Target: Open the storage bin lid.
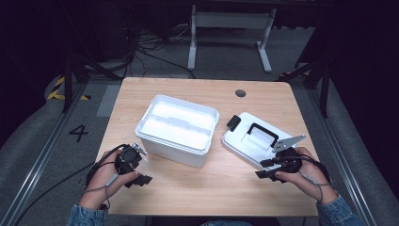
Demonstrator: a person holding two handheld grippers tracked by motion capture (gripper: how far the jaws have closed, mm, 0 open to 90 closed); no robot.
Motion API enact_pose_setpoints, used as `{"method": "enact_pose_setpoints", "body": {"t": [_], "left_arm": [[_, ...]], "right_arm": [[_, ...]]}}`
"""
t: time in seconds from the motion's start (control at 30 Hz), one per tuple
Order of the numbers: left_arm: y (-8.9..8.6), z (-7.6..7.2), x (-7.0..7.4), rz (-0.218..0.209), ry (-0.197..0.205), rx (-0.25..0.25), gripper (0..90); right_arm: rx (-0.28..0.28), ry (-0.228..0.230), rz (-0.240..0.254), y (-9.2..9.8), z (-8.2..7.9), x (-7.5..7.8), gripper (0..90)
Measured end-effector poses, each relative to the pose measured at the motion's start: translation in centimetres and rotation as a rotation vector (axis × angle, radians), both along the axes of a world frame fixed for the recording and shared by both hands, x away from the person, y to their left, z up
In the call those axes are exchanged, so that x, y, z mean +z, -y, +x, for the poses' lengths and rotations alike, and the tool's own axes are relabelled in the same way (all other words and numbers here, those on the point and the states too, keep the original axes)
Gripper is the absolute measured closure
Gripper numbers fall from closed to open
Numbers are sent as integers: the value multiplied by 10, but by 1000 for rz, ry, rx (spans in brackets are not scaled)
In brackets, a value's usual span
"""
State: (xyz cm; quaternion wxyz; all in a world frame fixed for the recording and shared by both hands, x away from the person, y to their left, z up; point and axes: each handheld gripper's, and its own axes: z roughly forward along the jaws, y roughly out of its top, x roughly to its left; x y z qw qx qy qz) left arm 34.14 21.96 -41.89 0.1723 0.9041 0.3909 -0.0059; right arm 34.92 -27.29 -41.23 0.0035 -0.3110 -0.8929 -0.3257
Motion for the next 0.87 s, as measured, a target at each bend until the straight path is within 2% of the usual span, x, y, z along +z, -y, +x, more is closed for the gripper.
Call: {"method": "enact_pose_setpoints", "body": {"t": [0.1, 0.4, 0.73, 0.87], "left_arm": [[1, 0, -1, 7, -4, 0, 219], [2, 2, -2, 10, -11, -6, 219], [2, 2, -2, 11, -10, -9, 218], [2, 2, -2, 8, -9, -9, 218]], "right_arm": [[2, -7, -13, -2, 0, -5, 469], [16, -30, -104, -13, 1, -30, 450], [30, -29, -137, -17, 1, -40, 433], [29, -25, -125, -18, 1, -40, 429]]}}
